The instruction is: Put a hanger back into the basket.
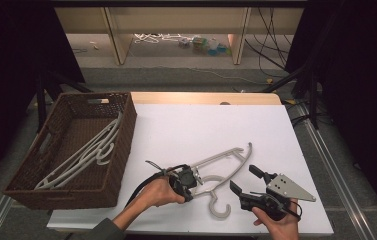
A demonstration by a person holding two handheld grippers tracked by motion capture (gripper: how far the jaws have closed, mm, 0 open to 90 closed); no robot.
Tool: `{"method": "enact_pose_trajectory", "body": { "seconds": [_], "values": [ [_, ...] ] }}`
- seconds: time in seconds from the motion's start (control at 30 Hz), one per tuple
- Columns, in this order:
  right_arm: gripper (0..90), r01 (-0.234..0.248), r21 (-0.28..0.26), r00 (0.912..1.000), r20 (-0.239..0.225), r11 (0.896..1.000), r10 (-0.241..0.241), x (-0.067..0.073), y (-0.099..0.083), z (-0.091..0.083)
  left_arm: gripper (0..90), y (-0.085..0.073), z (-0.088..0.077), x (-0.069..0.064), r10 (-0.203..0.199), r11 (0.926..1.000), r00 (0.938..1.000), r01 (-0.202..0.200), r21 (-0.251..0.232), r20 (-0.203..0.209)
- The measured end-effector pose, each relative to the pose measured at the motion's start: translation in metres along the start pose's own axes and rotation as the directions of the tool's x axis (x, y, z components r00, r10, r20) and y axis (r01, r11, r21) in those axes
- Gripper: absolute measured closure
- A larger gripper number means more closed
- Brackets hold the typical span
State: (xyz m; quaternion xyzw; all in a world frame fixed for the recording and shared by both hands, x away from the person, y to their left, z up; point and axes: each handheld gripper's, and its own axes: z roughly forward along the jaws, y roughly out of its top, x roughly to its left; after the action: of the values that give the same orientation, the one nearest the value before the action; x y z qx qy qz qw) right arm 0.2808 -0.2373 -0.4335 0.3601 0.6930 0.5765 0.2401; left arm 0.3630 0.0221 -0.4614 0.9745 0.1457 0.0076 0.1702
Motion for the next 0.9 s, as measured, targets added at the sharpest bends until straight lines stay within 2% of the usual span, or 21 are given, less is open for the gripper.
{"method": "enact_pose_trajectory", "body": {
  "seconds": [0.07,0.1,0.17,0.2,0.23,0.27,0.33,0.37,0.4,0.43,0.5,0.53,0.57,0.6,0.63,0.67,0.7,0.73,0.77,0.83,0.9],
  "values": [
    [18.9,-0.001,0.016,1.0,-0.003,1.0,0.001,-0.001,0.001,-0.001,80.5,-0.001,0.0,0.001,-0.002,1.0,1.0,0.002,-0.008,0.003],
    [18.9,-0.006,0.016,1.0,-0.002,1.0,0.006,0.0,0.001,-0.001,80.6,-0.001,-0.001,0.001,-0.015,0.9996,0.9999,0.015,-0.023,0.002],
    [18.9,-0.007,-0.009,1.0,-0.007,1.0,0.007,0.0,0.001,0.0,80.7,-0.001,-0.004,0.004,-0.024,0.9987,0.9997,0.024,-0.046,0.01],
    [18.9,-0.01,-0.012,0.9999,-0.007,1.0,0.01,0.0,0.001,-0.001,80.8,-0.002,-0.005,0.005,-0.048,0.9961,0.9986,0.049,-0.073,0.021],
    [18.9,0.003,0.007,1.0,0.001,1.0,-0.003,-0.002,0.001,-0.003,80.8,-0.003,-0.007,0.006,-0.072,0.9921,0.997,0.075,-0.101,0.026],
    [18.9,-0.006,0.013,1.0,0.003,1.0,0.006,-0.001,0.002,-0.004,80.8,-0.004,-0.009,0.007,-0.079,0.9901,0.9966,0.081,-0.115,0.024],
    [18.9,-0.007,-0.021,1.0,0.005,1.0,0.007,-0.002,0.002,-0.004,80.9,-0.006,-0.016,0.011,-0.1,0.9844,0.9945,0.104,-0.142,0.032],
    [18.9,-0.007,-0.017,0.9999,0.012,1.0,0.007,-0.002,0.002,-0.005,80.9,-0.007,-0.019,0.013,-0.099,0.9823,0.9946,0.103,-0.157,0.03],
    [18.9,-0.008,0.002,0.9999,0.014,1.0,0.008,-0.002,0.003,-0.006,81.1,-0.008,-0.021,0.014,-0.118,0.9778,0.9922,0.123,-0.169,0.038],
    [18.9,-0.012,-0.006,0.9997,0.02,1.0,0.012,-0.003,0.003,-0.006,81.3,-0.009,-0.023,0.016,-0.126,0.9745,0.9915,0.13,-0.183,0.035],
    [19.2,-0.007,-0.031,0.9997,0.021,1.0,0.007,-0.004,0.003,-0.007,81.5,-0.011,-0.027,0.019,-0.126,0.9726,0.9915,0.13,-0.193,0.034],
    [19.2,-0.012,-0.016,0.9995,0.031,1.0,0.012,-0.004,0.004,-0.008,81.5,-0.012,-0.028,0.02,-0.146,0.9683,0.9885,0.151,-0.199,0.039],
    [19.2,-0.009,-0.041,0.9992,0.039,0.999,0.01,-0.005,0.004,-0.008,81.6,-0.013,-0.029,0.022,-0.161,0.9594,0.9858,0.168,-0.227,0.046],
    [19.2,-0.012,-0.036,0.9991,0.04,0.999,0.014,-0.006,0.004,-0.009,81.6,-0.014,-0.03,0.022,-0.179,0.954,0.9824,0.187,-0.235,0.053],
    [19.2,-0.019,-0.05,0.9983,0.055,0.999,0.021,-0.006,0.004,-0.009,81.6,-0.015,-0.032,0.025,-0.169,0.9556,0.9844,0.176,-0.237,0.049],
    [19.4,-0.022,-0.034,0.9987,0.044,0.999,0.023,-0.007,0.004,-0.01,81.6,-0.016,-0.034,0.026,-0.178,0.951,0.9829,0.184,-0.248,0.048],
    [19.4,-0.024,-0.034,0.9987,0.044,0.999,0.025,-0.007,0.004,-0.011,81.7,-0.018,-0.037,0.029,-0.173,0.9513,0.9834,0.181,-0.249,0.053],
    [19.5,-0.023,-0.039,0.9986,0.045,0.999,0.025,-0.007,0.004,-0.01,81.7,-0.019,-0.039,0.03,-0.185,0.9456,0.9811,0.193,-0.262,0.057],
    [19.6,-0.022,-0.045,0.9984,0.052,0.999,0.025,-0.007,0.004,-0.01,81.7,-0.02,-0.042,0.033,-0.178,0.9462,0.983,0.184,-0.266,0.045],
    [19.8,-0.023,-0.048,0.9979,0.059,0.999,0.025,-0.007,0.005,-0.012,81.7,-0.023,-0.045,0.035,-0.183,0.9439,0.9825,0.185,-0.273,0.036],
    [20.4,-0.022,-0.048,0.9979,0.059,0.999,0.025,-0.008,0.006,-0.014,81.7,-0.025,-0.049,0.039,-0.192,0.9379,0.9804,0.197,-0.286,0.043]
  ]
}}
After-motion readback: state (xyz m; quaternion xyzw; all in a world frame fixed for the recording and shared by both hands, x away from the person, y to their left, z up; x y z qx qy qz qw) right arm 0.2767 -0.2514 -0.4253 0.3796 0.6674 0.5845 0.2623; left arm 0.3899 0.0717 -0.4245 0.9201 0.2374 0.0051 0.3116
